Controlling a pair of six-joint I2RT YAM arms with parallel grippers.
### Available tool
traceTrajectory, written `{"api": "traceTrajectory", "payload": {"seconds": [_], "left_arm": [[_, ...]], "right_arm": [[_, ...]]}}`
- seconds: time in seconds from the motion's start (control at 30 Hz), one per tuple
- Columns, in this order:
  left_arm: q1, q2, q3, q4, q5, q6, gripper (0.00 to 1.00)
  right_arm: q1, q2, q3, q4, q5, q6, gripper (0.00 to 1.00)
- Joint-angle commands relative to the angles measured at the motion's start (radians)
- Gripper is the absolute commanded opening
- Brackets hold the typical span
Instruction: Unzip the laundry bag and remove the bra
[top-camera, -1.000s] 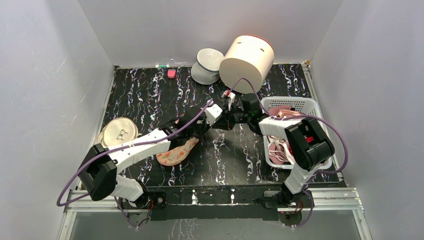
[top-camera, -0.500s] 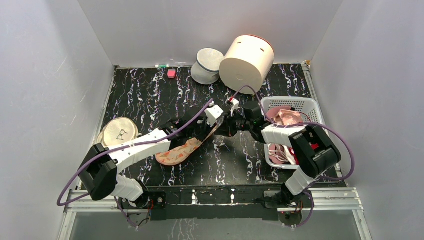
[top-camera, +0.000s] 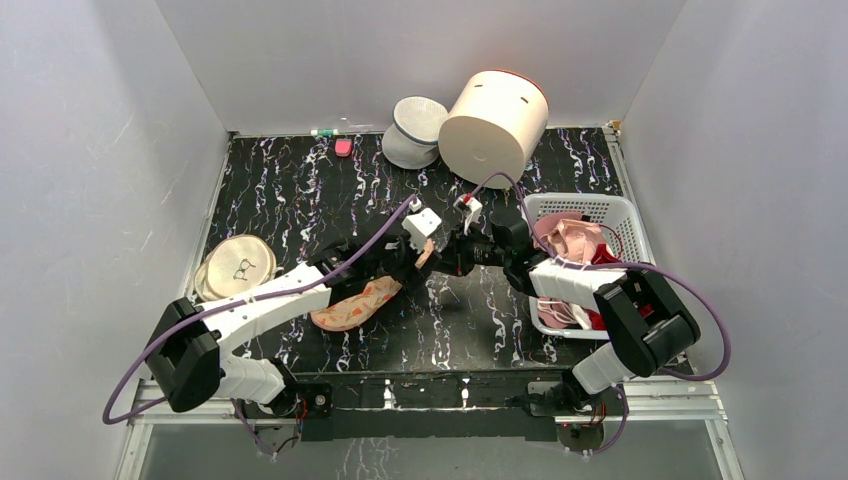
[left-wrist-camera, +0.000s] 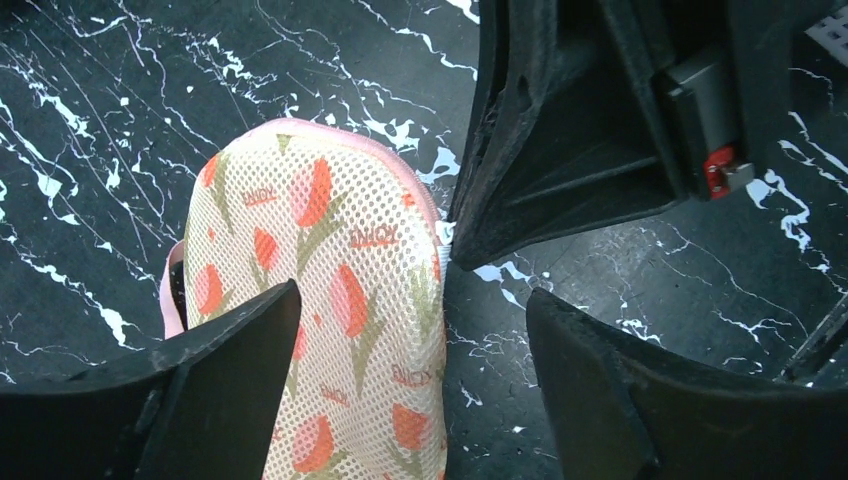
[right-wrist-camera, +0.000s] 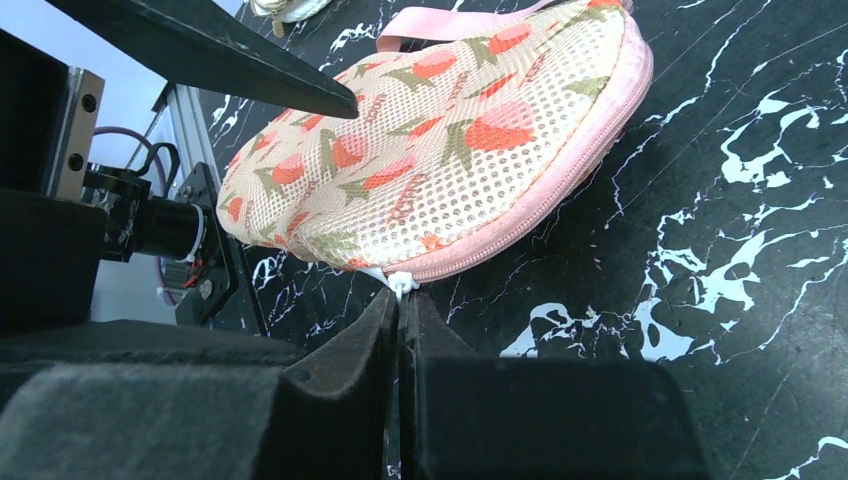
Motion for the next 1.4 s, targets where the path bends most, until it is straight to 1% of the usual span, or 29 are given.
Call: {"api": "traceTrajectory", "payload": {"seconds": [0.0, 0.07, 0.2, 0.3, 0.4, 0.53, 0.6, 0.73, 0.83, 0.97, 1.1, 1.2, 1.23, 1.37], "left_arm": [[-0.014, -0.045, 0.01, -0.01, 0.041, -0.008, 0.86], [-0.022, -0.04, 0.025, -0.028, 0.032, -0.001, 0.89], [-0.027, -0.018, 0.043, -0.041, 0.004, -0.006, 0.89], [-0.028, -0.005, 0.045, -0.062, 0.019, -0.023, 0.83], [-0.029, -0.019, 0.003, -0.03, 0.047, -0.037, 0.77], [-0.029, -0.059, -0.041, 0.019, -0.063, -0.079, 0.74], [-0.028, -0.074, -0.043, 0.03, -0.097, -0.08, 0.74], [-0.028, -0.06, -0.011, -0.037, -0.152, -0.111, 0.81], [-0.029, -0.046, -0.012, -0.045, -0.171, -0.112, 0.83], [-0.029, -0.026, 0.006, -0.027, -0.204, -0.105, 0.81], [-0.029, 0.016, 0.037, -0.014, -0.153, -0.097, 0.78], [-0.029, 0.057, 0.047, -0.013, -0.099, -0.096, 0.74], [-0.029, 0.072, 0.049, -0.014, -0.084, -0.096, 0.71], [-0.028, 0.083, 0.059, -0.031, -0.09, -0.087, 0.49]], "right_arm": [[0.007, -0.024, 0.0, 0.071, -0.007, 0.019, 0.0], [0.009, -0.025, 0.004, 0.055, -0.007, 0.013, 0.0], [0.009, -0.043, 0.011, 0.022, 0.007, -0.001, 0.0], [0.009, -0.062, 0.0, 0.022, 0.014, -0.003, 0.0], [0.008, -0.065, 0.0, 0.02, 0.007, -0.01, 0.0], [0.009, -0.061, -0.004, 0.015, -0.008, -0.012, 0.0], [0.009, -0.069, -0.01, 0.016, -0.007, -0.013, 0.0], [0.009, -0.085, -0.009, -0.009, 0.001, -0.025, 0.0], [0.01, -0.096, -0.003, -0.036, 0.008, -0.042, 0.0], [0.01, -0.103, 0.0, -0.052, 0.004, -0.053, 0.0], [0.012, -0.107, 0.003, -0.061, 0.001, -0.059, 0.0], [0.014, -0.108, 0.011, -0.075, 0.003, -0.068, 0.0], [0.015, -0.11, 0.013, -0.082, 0.005, -0.071, 0.0], [0.015, -0.125, 0.008, -0.1, 0.036, -0.081, 0.0]]}}
